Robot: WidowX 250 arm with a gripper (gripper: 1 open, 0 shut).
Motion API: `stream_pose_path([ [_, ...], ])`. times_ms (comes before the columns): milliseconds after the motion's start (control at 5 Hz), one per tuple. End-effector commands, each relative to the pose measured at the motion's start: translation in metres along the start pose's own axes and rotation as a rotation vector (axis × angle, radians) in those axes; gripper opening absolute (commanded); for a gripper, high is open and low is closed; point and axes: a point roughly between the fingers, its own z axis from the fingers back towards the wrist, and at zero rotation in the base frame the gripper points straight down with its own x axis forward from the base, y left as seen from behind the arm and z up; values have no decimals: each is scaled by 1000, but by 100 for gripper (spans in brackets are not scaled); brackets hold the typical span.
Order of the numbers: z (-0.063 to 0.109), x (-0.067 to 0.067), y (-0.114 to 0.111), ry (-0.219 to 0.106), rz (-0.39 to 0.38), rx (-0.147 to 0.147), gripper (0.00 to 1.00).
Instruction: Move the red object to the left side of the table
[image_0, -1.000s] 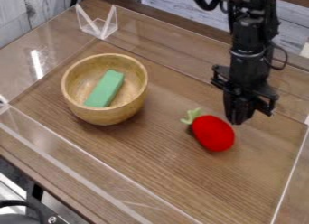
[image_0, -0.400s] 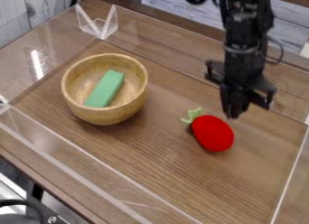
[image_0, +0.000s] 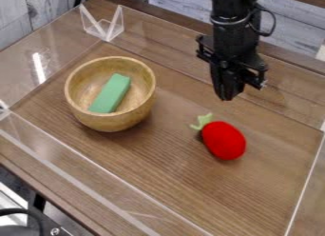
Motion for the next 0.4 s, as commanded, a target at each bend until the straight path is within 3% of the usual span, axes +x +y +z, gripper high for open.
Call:
stream_pose_path([
  [0, 17, 1, 9, -25, 1, -1, 100],
  [200, -9, -9, -4, 5, -67, -15, 100],
])
